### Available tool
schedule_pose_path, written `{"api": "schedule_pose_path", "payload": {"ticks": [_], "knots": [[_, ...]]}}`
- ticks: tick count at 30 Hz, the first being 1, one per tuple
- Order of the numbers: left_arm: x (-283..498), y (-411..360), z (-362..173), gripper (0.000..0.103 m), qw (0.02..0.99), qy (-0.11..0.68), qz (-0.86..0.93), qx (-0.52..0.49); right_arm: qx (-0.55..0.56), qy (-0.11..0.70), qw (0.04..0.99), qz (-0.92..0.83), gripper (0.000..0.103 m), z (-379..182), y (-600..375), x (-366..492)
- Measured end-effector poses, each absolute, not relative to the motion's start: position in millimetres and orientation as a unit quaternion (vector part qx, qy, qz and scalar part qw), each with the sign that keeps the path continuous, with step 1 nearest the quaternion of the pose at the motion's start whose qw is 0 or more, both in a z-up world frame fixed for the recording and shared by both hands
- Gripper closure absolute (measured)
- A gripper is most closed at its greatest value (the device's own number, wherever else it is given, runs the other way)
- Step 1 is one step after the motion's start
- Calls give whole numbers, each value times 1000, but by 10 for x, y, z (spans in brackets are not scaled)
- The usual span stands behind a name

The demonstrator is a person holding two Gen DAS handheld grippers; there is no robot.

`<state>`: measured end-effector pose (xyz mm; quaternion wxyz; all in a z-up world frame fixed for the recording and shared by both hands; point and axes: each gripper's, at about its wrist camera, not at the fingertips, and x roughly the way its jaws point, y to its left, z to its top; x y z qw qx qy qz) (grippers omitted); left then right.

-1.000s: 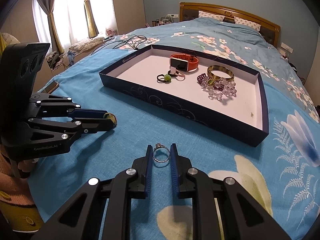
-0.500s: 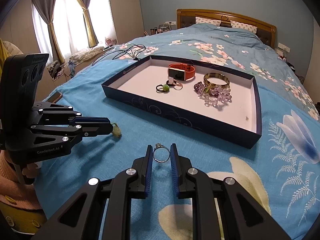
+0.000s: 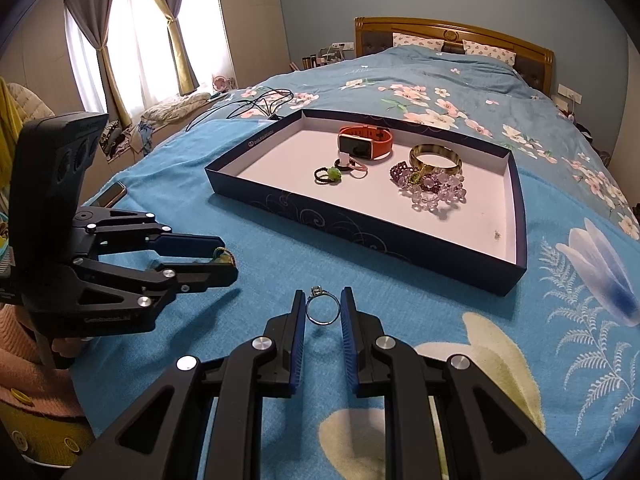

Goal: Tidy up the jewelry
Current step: 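Close the left tool on the green jade ring and lift it, then carry the silver ring with the right tool while the left tool carries the jade ring toward the tray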

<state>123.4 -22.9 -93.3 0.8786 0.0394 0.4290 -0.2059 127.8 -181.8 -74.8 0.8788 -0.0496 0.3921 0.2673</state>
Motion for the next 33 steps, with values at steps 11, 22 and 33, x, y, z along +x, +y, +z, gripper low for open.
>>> {"api": "schedule_pose_path", "payload": {"ticks": [11, 22, 33], "knots": [[1251, -257, -946, 84, 880, 429, -200, 45, -45, 390, 880, 268, 87, -754, -1819, 1279], [1189, -215, -841, 84, 888, 410, -204, 36, -42, 377, 886, 268, 87, -687, -1856, 1260], [1164, -184, -657, 84, 899, 386, -204, 28, -36, 361, 895, 261, 87, -574, -1903, 1284]]}}
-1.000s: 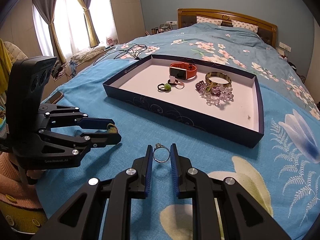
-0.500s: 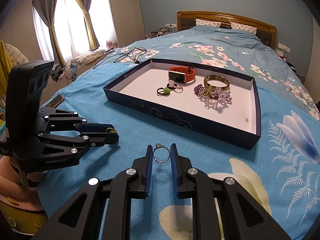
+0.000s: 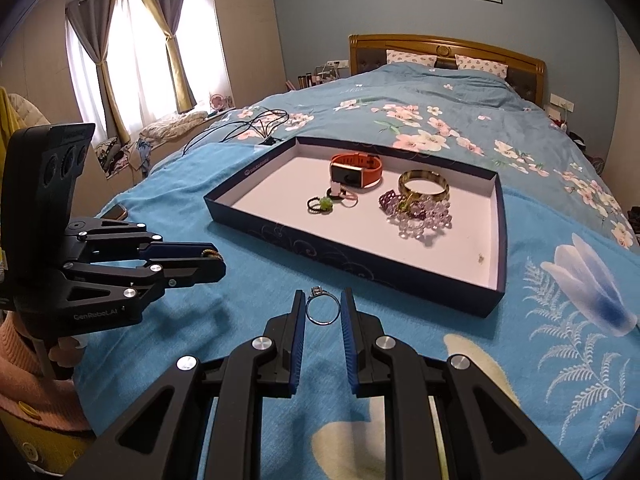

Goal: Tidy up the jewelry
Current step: 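Carry the silver ring with the right tool while the left tool carries the jade ring toward the tray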

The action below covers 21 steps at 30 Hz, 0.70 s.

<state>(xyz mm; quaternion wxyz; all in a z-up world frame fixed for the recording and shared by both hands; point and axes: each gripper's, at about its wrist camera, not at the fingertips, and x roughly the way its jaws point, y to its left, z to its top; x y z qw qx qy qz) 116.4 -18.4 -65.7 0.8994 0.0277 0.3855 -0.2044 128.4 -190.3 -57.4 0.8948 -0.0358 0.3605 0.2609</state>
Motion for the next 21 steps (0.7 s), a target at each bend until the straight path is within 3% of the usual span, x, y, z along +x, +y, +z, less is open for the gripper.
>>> {"api": "schedule_pose_path", "payload": {"ticks": [21], "knots": [[1251, -220, -376, 84, 915, 349, -200, 20, -27, 331, 909, 251, 87, -391, -1970, 1423]]}}
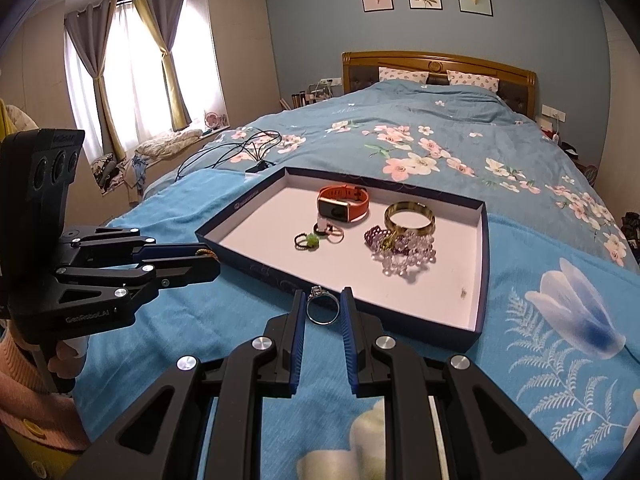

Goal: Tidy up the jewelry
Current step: 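Carry the silver ring with the right tool while the left tool carries the jade ring toward the tray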

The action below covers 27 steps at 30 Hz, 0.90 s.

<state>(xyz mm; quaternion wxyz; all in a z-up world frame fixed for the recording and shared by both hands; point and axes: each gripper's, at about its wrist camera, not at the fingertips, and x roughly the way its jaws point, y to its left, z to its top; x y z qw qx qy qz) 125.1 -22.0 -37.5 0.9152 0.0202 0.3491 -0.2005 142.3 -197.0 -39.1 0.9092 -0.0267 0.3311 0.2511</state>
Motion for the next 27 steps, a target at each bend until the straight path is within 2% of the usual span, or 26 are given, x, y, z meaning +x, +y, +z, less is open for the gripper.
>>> {"api": "schedule_pose_path", "payload": {"ticks": [27], "knots": [[1556, -299, -276, 84, 923, 336, -186, 20, -17, 320, 915, 245, 87, -295, -1977, 1726]]}}
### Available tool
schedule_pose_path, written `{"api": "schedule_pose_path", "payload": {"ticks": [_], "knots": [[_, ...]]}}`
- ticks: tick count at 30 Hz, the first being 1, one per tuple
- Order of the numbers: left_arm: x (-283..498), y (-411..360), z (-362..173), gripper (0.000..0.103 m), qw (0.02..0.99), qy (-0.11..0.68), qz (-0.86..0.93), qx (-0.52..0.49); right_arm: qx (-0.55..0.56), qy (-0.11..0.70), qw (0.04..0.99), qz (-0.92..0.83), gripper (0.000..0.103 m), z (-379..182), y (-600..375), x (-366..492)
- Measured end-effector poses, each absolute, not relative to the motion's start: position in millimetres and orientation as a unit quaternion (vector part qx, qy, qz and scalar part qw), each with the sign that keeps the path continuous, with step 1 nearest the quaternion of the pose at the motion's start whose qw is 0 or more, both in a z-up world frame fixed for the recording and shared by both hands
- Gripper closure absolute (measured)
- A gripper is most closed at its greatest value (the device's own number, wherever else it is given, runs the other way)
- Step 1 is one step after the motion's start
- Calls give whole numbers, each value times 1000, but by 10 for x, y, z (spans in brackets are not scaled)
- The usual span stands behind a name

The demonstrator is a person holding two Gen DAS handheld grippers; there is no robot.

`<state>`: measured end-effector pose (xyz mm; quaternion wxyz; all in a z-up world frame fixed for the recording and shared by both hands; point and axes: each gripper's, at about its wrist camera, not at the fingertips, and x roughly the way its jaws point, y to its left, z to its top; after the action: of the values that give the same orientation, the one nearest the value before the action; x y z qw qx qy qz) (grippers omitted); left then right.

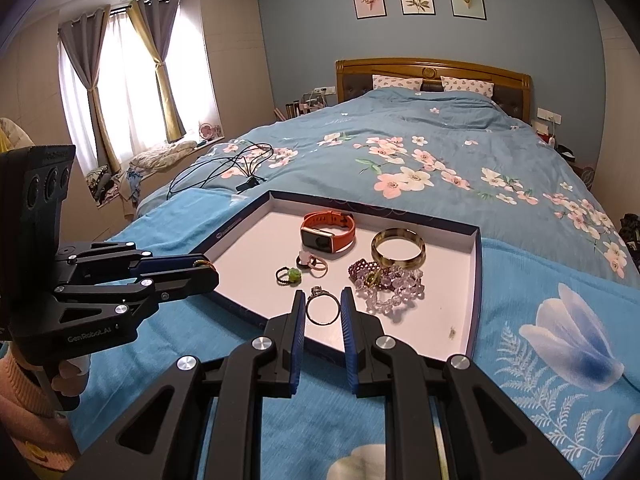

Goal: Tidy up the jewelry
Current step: 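Carry the silver ring with the right tool while the left tool carries the jade ring toward the tray, then lower the silver ring into the tray with the right tool while the left tool lowers the jade ring there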

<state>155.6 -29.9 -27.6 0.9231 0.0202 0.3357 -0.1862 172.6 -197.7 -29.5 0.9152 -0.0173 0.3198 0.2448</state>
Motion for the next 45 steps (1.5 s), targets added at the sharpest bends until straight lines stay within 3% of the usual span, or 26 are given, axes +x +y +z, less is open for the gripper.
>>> {"api": "schedule_pose_path", "payload": {"ticks": [45], "knots": [[2009, -373, -296, 84, 926, 336, -171, 26, -6, 339, 911, 234, 87, -399, -1977, 2096]]}}
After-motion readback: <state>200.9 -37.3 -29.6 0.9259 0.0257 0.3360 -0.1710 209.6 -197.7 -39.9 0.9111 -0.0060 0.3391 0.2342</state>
